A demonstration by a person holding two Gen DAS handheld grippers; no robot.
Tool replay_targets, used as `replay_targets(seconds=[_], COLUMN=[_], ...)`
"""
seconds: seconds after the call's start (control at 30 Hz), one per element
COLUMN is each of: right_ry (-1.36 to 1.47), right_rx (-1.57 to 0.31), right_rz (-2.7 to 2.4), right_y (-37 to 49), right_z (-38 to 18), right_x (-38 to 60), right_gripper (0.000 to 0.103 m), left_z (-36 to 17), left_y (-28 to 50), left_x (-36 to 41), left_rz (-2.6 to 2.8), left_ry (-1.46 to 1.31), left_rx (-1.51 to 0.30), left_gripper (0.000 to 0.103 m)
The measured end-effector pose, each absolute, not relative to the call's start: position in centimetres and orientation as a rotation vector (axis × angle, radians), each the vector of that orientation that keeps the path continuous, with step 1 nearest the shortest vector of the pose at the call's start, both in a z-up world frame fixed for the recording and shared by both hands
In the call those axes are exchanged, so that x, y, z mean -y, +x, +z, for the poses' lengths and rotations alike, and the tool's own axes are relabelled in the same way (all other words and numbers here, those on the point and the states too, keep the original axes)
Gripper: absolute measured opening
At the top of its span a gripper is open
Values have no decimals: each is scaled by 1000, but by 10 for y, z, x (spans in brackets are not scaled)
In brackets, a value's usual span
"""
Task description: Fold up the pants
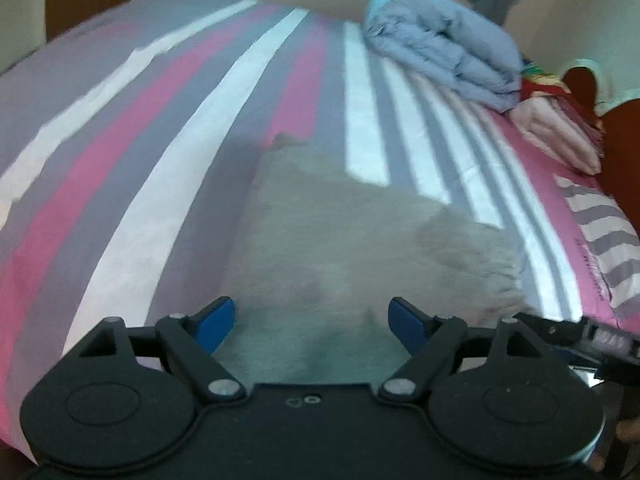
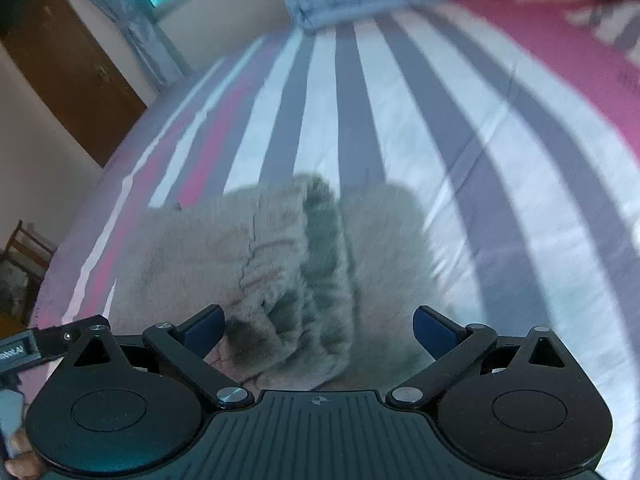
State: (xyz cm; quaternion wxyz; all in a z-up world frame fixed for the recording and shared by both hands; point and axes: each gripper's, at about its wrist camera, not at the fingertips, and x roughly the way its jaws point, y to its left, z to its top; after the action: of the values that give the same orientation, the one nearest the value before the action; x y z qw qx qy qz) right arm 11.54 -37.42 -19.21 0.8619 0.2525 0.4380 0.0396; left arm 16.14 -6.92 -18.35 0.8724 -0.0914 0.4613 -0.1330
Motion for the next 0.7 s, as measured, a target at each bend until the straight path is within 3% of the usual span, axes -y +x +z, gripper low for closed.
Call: replay_targets(seconds=[0.2,0.23,0.3,0.5,0.57,0.63,0.67,0.7], right_ry=[730,718,716,537,493,531,570,597], right_rx=[-1019,-1019,-1023,-976,-984,-1022,-1052,-1074], right_rz=[128,128,154,193,203,209,227,250], right_y=[134,136,137,129,131,136,139,140], right_z=[-219,-219,-217,-189,-187,-196,-203,-210], right_x=[374,373,368,349,344,345,346,343], right_gripper=[99,95,68,34,37,54,78,85], left_z=[-210,-211,-212,-214,-214,-214,-214,-215], left_y=[165,163,163,166,167,166,166,165], left_x=[69,69,70,76,80,79,80,79], left_rz=[-272,-273,-272,-262,-261,-262,-261,-261], left_ry=[-152,-144,-135,-123,-112,-112,-111,-111], left_rx=[-1024,-1023,-1022,-1022,-1018,-1016,-1015,-1015], left_gripper=[75,76,77,78,79,80,80,80])
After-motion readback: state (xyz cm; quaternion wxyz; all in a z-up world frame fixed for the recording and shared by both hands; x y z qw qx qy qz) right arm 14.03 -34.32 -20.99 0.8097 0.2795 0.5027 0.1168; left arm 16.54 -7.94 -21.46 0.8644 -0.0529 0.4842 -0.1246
